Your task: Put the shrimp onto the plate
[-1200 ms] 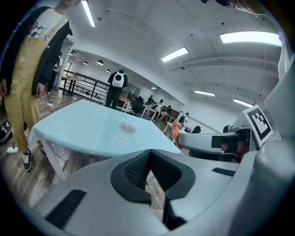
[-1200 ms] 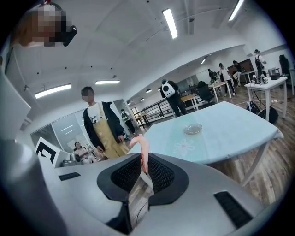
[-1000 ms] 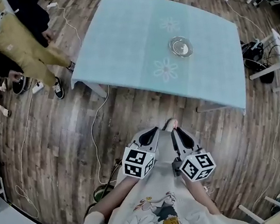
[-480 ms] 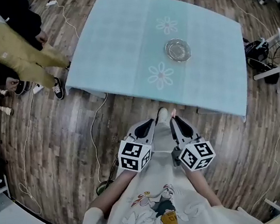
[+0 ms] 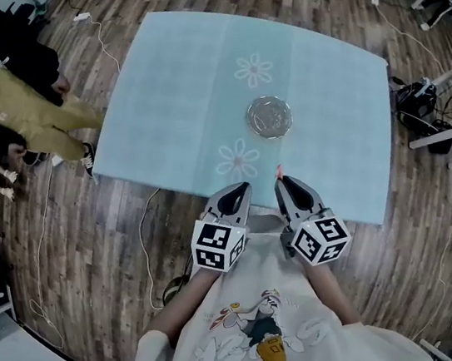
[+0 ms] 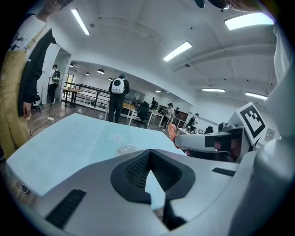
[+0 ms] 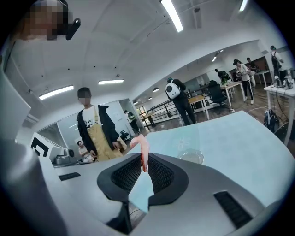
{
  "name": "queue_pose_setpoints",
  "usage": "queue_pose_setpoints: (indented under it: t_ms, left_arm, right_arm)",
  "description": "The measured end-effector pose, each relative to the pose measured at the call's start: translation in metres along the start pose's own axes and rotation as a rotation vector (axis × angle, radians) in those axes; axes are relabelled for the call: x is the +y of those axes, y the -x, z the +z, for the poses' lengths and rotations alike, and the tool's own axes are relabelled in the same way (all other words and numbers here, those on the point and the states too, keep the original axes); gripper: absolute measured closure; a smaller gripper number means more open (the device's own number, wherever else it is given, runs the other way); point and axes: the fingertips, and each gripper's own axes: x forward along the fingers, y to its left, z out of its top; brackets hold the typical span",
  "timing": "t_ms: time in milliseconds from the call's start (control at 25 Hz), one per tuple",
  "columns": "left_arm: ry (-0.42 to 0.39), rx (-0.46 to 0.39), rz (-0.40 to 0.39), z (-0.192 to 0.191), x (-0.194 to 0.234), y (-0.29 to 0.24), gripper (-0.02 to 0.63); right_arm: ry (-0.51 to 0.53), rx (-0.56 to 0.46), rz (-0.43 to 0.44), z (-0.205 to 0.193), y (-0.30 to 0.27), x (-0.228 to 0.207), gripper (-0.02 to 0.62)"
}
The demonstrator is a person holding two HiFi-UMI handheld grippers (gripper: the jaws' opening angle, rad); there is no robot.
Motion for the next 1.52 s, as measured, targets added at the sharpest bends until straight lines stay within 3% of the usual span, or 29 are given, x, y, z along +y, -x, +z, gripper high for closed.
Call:
queue_pose_setpoints:
  t_ms: [360,1000,1520]
  left_arm:
    - [-0.034,-0.016,0.047,0.028,-0.015,-0.064,0.598]
    - [-0.013,0.027,0.080,0.037,0.008,-0.095,0.598]
    - [0.079,0.111,0.111,-0.011,0.020,-0.116,0.600]
  right_arm:
    - [0.016,0.042,0.055,0.031,-0.029,-0.058,0.531]
    - [0.036,0.088,0.068,0.039,-0.072,-0.081,0.531]
    - [0.056,0.236,0.031,-0.008,-0.109,-0.115,0.531]
